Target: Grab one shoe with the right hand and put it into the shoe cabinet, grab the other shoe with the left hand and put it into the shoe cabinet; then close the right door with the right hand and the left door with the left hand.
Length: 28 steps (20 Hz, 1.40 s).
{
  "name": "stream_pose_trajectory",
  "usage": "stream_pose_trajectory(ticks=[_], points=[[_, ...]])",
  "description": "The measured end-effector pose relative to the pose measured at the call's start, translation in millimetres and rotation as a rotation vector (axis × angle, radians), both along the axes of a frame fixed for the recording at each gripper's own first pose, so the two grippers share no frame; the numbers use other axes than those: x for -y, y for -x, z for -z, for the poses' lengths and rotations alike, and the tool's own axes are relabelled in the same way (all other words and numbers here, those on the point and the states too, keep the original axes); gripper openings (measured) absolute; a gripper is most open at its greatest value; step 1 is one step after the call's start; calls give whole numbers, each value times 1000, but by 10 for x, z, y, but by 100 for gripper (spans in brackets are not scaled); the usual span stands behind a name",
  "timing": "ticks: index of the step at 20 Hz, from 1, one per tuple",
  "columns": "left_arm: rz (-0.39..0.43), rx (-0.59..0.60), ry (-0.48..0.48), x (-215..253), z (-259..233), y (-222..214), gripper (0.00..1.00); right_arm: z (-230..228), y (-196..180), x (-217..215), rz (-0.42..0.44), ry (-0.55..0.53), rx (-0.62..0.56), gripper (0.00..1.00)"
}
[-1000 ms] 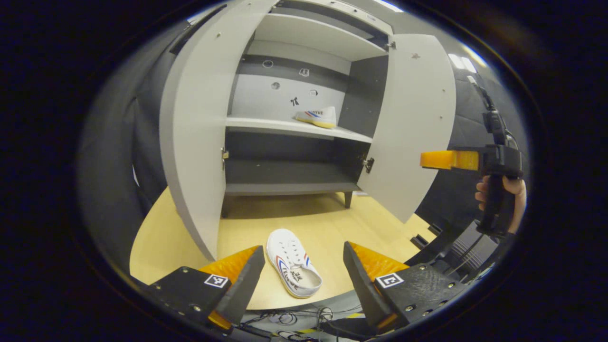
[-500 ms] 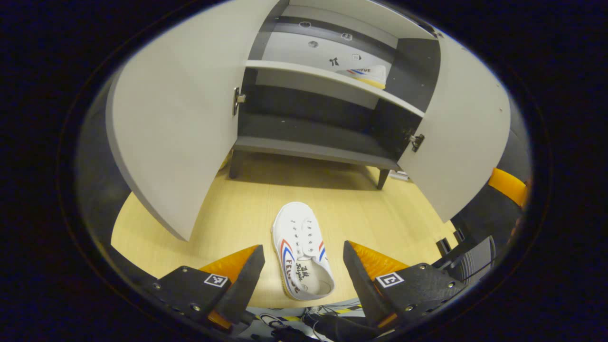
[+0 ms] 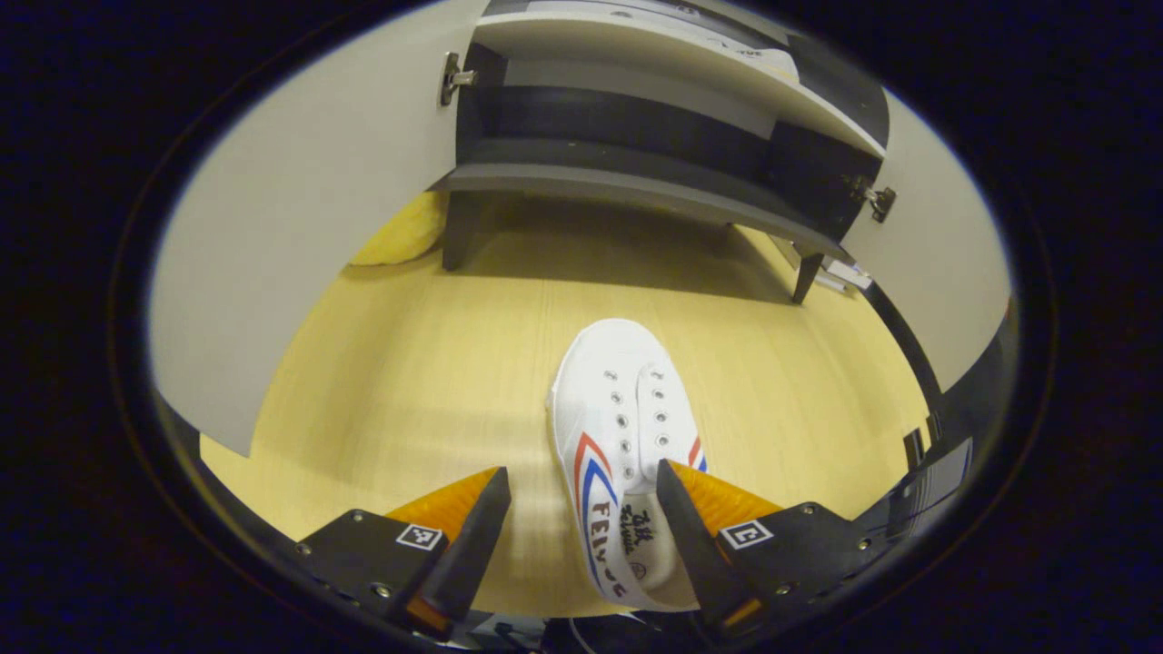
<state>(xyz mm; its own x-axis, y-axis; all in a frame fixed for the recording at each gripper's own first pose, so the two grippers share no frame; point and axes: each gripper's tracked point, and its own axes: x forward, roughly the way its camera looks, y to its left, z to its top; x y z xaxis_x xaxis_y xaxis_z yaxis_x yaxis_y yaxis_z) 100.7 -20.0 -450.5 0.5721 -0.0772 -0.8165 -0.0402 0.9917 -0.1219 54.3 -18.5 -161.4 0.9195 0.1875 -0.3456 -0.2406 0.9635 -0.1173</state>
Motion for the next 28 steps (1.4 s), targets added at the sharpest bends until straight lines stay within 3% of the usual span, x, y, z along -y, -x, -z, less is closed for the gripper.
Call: stream_pose_trajectory(ticks=[2, 6, 7, 12, 13, 14, 15, 16, 17, 23, 28], points=[[-17, -15, 7, -7, 60, -12, 78, 8, -8, 91, 10, -5, -4, 100], [-66, -37, 101, 118, 108, -34, 75, 6, -97, 85, 1, -35, 0, 100], [-75, -51, 105, 104, 118, -1, 47, 27, -128, 43, -20, -20, 3, 100], [-34, -80, 70, 86, 122, 31, 46, 65, -210, -138, -76, -26, -4, 100], [-55, -91, 87, 109, 130, 48, 37, 82, -212, -173, -86, -22, -11, 100], [-80, -92, 95, 84, 103, 34, 34, 97, -211, -206, -95, -18, -13, 100], [-94, -106, 100, 84, 181, 45, 22, 92, -218, -227, -101, -13, -12, 100], [-106, -89, 111, 50, 135, 66, 22, 86, -227, -244, -105, -13, -10, 100], [-100, -100, 106, 106, 198, 29, 9, 74, -247, -266, -111, -20, -8, 100], [-4, -50, -25, 26, -10, -89, 2, 42, -328, -315, -115, -34, -3, 100], [-12, 16, -10, -53, -335, -167, 0, 85, -349, -382, -128, -35, -16, 100]])
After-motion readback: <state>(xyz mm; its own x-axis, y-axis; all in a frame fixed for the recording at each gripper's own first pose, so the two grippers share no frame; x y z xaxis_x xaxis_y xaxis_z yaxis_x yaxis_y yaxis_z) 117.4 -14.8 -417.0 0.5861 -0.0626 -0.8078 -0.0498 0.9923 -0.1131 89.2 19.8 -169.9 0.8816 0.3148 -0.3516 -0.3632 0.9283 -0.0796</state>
